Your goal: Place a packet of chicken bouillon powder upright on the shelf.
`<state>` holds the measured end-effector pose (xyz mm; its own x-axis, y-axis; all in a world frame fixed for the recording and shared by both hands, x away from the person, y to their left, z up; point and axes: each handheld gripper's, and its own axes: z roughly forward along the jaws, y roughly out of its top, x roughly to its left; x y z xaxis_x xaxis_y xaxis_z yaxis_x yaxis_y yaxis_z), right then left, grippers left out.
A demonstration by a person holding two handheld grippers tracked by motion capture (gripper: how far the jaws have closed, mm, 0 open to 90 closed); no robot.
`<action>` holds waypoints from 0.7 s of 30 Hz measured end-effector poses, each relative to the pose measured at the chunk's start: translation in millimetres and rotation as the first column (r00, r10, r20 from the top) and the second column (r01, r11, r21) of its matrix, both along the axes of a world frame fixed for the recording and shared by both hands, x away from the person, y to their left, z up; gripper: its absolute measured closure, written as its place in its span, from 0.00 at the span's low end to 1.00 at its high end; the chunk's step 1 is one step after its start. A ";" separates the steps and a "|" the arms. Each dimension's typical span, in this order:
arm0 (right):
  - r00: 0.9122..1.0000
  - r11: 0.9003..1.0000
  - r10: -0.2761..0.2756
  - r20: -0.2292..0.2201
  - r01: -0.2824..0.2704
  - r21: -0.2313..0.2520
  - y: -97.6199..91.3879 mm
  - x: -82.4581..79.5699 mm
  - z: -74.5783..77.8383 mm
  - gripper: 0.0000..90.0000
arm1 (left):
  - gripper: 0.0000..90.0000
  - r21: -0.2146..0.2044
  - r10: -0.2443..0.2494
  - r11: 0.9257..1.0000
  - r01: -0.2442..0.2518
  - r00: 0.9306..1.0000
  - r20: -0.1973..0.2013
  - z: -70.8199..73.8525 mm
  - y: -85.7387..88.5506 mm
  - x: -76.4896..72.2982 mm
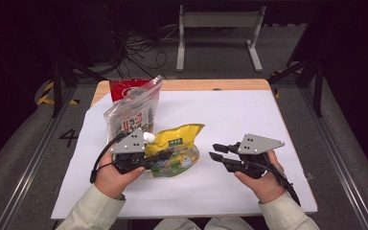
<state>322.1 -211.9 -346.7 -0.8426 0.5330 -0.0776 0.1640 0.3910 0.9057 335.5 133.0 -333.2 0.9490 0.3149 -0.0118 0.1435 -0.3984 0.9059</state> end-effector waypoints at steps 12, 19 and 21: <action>0.999 1.000 -0.028 -0.026 0.028 -0.005 -12.7 9.7 -4.1 0.76 | 0.98 0.015 0.072 0.997 -0.072 0.997 0.009 15.8 28.6 3.1; 0.998 0.999 -0.043 -0.037 0.042 -0.007 -20.4 13.3 -4.7 0.75 | 0.97 0.008 0.136 0.991 -0.136 0.991 0.021 23.6 50.1 2.5; 0.998 0.999 -0.048 -0.040 0.048 -0.006 -22.6 14.0 -4.3 0.75 | 0.97 0.007 0.149 0.989 -0.150 0.988 0.027 25.0 55.2 2.8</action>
